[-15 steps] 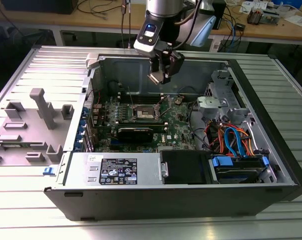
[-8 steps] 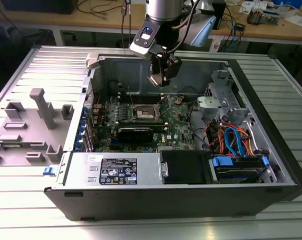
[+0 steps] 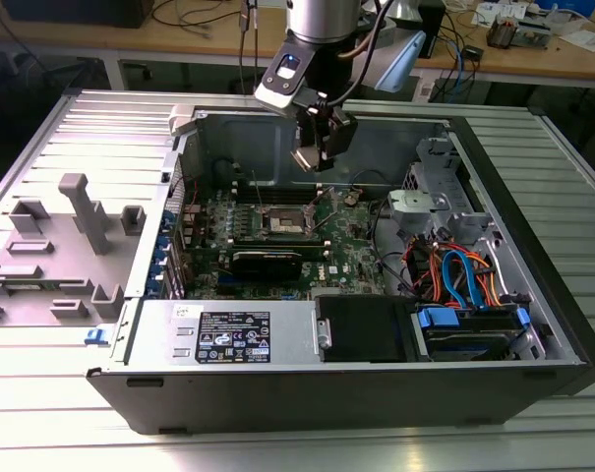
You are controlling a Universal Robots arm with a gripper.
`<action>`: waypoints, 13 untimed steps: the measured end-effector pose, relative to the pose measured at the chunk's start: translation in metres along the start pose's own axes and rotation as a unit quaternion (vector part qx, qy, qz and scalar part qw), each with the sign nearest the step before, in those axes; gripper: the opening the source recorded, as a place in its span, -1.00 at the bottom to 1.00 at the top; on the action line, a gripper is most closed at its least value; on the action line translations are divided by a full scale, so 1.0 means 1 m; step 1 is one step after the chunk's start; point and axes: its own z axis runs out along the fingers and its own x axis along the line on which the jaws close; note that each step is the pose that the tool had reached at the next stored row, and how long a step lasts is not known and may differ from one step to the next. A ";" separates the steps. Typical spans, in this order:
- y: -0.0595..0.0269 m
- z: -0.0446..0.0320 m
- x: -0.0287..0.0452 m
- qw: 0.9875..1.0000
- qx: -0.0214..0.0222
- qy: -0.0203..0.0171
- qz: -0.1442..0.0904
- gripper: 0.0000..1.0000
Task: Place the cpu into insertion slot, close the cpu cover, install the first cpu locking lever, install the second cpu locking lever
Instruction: 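Place the cpu into insertion slot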
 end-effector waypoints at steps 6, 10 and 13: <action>0.0000 0.0000 0.0000 1.000 0.000 0.000 0.000 0.09; -0.0010 0.0000 0.0005 1.000 0.000 0.000 0.000 0.09; -0.0024 0.0000 0.0010 1.000 0.000 -0.001 0.008 0.09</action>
